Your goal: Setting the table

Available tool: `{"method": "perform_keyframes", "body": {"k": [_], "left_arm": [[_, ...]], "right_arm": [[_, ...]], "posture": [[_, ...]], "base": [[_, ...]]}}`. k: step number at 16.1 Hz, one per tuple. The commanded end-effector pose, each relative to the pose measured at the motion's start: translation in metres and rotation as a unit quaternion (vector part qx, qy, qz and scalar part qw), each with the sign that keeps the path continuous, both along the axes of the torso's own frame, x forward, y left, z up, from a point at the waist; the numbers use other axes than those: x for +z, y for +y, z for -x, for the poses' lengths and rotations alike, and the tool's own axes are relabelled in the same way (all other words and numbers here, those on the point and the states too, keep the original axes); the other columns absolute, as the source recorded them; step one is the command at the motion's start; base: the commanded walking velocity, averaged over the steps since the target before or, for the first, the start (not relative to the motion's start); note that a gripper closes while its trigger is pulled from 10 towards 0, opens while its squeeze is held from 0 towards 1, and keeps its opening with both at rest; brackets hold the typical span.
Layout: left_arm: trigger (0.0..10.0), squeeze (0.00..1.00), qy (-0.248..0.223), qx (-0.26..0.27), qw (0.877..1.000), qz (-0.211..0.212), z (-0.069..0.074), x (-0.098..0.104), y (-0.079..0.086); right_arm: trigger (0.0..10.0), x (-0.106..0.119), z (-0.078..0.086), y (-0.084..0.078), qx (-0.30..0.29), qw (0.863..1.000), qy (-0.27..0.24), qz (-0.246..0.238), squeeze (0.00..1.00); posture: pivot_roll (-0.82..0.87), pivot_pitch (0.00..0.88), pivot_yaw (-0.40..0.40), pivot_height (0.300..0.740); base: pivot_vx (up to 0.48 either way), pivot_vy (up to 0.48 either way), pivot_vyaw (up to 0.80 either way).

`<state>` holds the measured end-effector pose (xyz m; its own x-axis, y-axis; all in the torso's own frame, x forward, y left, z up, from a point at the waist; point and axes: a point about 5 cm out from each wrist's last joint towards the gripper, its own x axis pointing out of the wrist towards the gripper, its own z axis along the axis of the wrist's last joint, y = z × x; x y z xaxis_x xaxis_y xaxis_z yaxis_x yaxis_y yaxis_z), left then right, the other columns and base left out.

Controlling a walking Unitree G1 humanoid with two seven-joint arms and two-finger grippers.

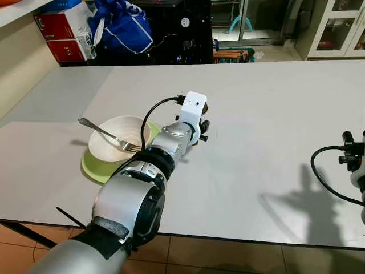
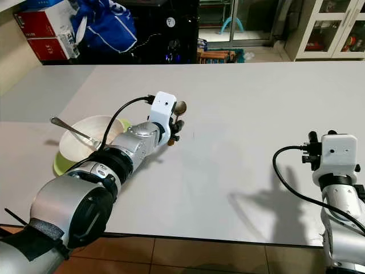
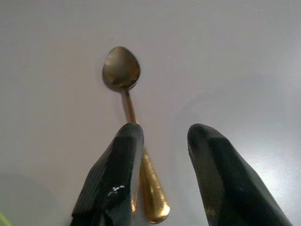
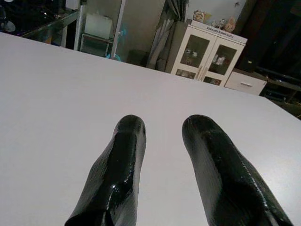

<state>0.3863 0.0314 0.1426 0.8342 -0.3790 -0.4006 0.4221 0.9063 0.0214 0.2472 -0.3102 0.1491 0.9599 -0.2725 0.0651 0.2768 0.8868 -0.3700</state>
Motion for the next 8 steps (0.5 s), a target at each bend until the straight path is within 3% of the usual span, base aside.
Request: {"method": "perform_keyframes", "body": {"k": [1,8], "left_arm": [[0.0,0.00,0.005,0.012,1.000,-0.012,0.0000,-0.0054,0.0077],[0.0,0.00,0.002,0.026,0.999,-0.030,-0.0001,-0.0101,0.0152]], "right_arm": [[10.0,0.0030,0.0032,-0.0014,0.002,1.000,0.001,0.001,0.00],[10.0,0.0056,0.0086,-0.0024,0.004,1.000,0.007,0.007,0.00]], "posture": [[-0.27,0.000,0.092,0.740],[-0.29,0.000,0.083,0.740]], "base": [[0.000,0.000,0.00],[0.000,0.000,0.00]]}}
